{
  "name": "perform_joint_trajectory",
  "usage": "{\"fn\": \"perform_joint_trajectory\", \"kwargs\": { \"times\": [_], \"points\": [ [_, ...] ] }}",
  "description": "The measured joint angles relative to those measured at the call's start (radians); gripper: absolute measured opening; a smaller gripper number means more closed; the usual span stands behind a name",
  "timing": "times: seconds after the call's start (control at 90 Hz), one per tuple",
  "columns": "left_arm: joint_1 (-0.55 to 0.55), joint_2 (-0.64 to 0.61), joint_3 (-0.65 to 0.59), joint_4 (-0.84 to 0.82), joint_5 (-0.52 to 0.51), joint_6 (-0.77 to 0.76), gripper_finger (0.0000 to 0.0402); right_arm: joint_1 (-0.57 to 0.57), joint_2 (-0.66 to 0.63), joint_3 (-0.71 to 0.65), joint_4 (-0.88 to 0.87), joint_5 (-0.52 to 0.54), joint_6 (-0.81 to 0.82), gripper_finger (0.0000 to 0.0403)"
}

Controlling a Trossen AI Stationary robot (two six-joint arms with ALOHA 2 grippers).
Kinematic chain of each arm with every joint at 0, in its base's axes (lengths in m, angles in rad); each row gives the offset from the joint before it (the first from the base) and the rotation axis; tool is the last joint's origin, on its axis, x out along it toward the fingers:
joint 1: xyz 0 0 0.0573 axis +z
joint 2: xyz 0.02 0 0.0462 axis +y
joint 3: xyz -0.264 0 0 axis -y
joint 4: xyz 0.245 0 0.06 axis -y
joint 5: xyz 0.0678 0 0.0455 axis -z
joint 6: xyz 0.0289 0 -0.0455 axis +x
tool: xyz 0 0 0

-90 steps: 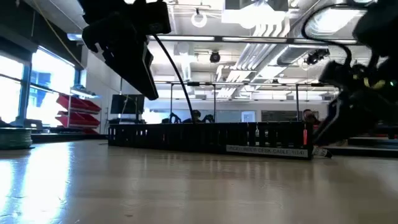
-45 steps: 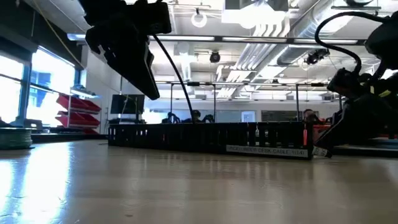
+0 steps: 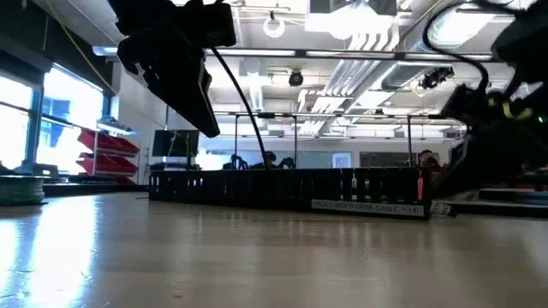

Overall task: Ziptie cables
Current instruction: Close the black cable duct

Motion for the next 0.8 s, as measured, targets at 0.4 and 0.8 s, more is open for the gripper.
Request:
{"fn": "perform_joint_trajectory", "kwargs": {
  "times": [0.4,0.8],
  "points": [
    [0.0,0.0,0.0,0.012,-0.004,0.0,0.0121,0.001,0.146,-0.015,0.086,0.038,0.018,0.0302],
    [0.0,0.0,0.0,0.014,-0.006,0.0,0.0121,0.007,0.231,-0.009,0.147,0.099,0.128,0.0207]
  ]
}}
